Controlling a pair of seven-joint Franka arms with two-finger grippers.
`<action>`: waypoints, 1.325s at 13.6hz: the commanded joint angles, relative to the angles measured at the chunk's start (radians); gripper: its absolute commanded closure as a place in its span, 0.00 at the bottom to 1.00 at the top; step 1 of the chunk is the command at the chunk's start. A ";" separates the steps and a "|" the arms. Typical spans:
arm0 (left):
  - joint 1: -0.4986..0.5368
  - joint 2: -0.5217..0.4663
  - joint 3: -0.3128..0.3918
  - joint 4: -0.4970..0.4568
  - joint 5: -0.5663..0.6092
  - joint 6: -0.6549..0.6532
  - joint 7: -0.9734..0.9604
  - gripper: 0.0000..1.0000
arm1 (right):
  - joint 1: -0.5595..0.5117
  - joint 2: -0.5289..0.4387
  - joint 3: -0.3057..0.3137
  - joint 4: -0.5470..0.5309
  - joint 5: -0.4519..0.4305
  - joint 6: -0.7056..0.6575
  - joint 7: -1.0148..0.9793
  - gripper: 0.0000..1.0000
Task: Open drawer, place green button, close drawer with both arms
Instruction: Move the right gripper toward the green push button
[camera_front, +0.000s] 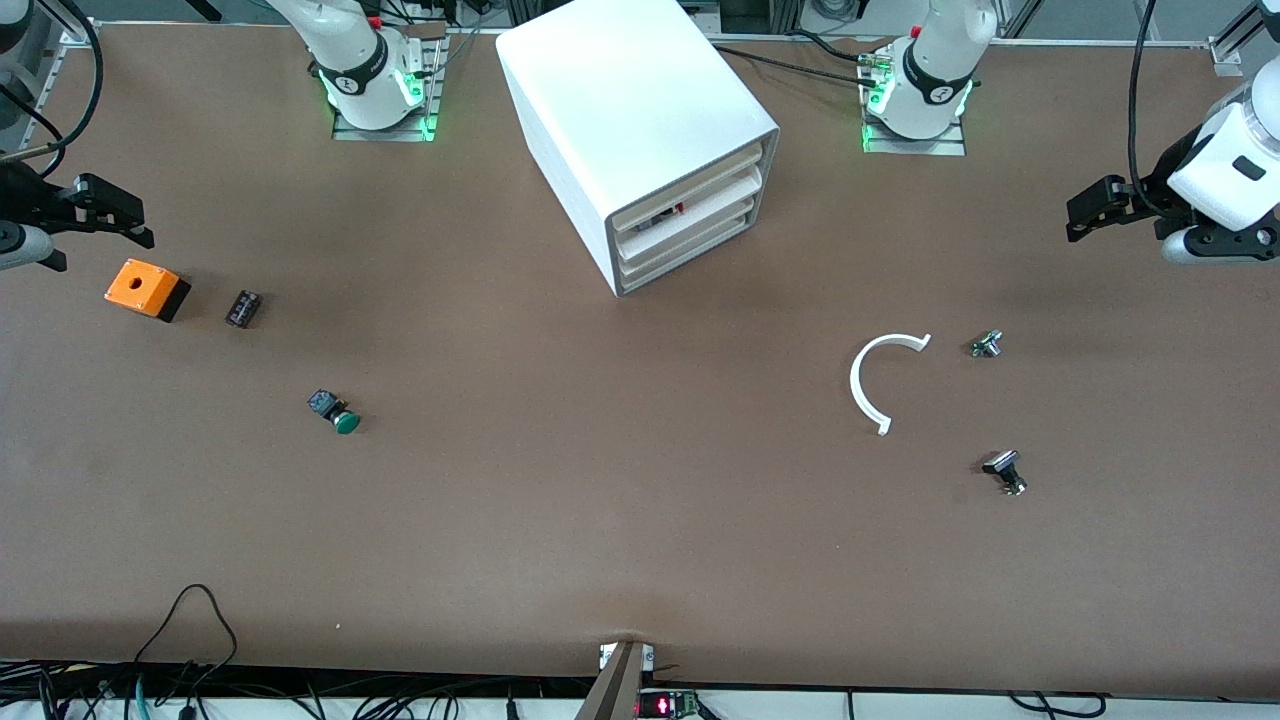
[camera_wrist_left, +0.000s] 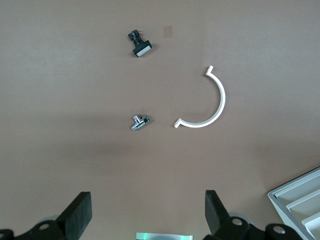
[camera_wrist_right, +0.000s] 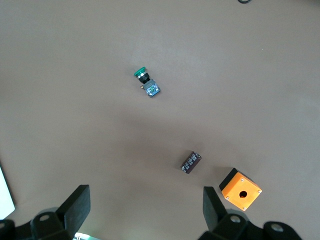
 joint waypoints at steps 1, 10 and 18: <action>0.006 0.001 -0.005 0.014 0.000 -0.020 0.021 0.00 | -0.007 0.000 0.003 0.015 0.012 -0.013 -0.005 0.00; 0.006 0.012 0.002 0.028 -0.002 -0.028 0.014 0.00 | 0.030 0.089 0.029 0.015 0.022 -0.008 -0.027 0.00; 0.006 0.032 0.002 0.026 -0.003 -0.028 0.017 0.00 | 0.020 0.250 0.021 0.015 0.000 0.206 -0.122 0.00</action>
